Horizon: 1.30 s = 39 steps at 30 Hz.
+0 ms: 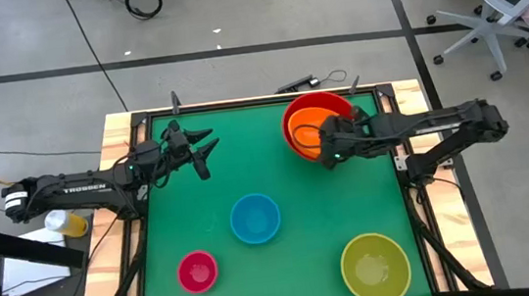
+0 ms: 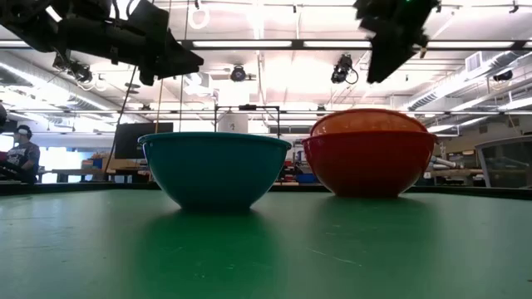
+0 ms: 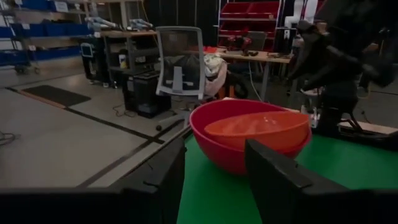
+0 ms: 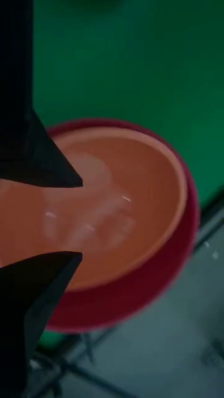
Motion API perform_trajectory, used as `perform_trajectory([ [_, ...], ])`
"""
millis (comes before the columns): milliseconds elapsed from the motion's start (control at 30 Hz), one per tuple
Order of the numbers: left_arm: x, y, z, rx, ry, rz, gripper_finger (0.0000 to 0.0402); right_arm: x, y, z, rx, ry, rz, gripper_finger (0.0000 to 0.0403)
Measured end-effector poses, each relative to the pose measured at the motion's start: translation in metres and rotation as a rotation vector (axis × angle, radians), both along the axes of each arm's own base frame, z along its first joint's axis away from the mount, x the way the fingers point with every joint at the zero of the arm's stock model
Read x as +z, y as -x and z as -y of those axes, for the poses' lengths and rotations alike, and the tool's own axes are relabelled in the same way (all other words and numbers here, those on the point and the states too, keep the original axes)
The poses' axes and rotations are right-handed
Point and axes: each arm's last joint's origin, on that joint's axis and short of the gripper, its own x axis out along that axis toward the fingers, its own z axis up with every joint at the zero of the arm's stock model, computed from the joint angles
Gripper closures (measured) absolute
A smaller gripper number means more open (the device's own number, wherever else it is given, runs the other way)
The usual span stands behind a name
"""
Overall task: Nest bowls inside each other
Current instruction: Stack the green bowl on top of the orange bowl
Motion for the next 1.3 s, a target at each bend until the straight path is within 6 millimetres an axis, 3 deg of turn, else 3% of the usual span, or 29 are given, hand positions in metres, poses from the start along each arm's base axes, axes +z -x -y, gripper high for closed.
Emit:
perform_trajectory([
  [100,-0.002,-0.002,0.0,-0.018,0.008,-0.007,0.0241,0.001,0.01,-0.015,0.04,-0.13,-0.003,0.0222],
  [367,0.003,-0.003,0.001,-0.087,0.0,0.023,0.0242,-0.02,0.028,-0.068,0.251,-0.534,-0.129,0.0222],
  [667,0.003,-0.003,0.001,-0.088,-0.003,0.02,0.0242,-0.074,0.044,-0.123,0.383,-0.735,-0.284,0.0222],
  [967,-0.006,-0.009,0.005,-0.118,0.055,-0.03,0.0242,-0.103,0.059,-0.134,0.385,-0.731,-0.353,0.0221],
  [1300,-0.007,-0.013,0.011,-0.153,0.06,-0.024,0.0242,-0.096,0.059,-0.134,0.421,-0.703,-0.375,0.0221],
])
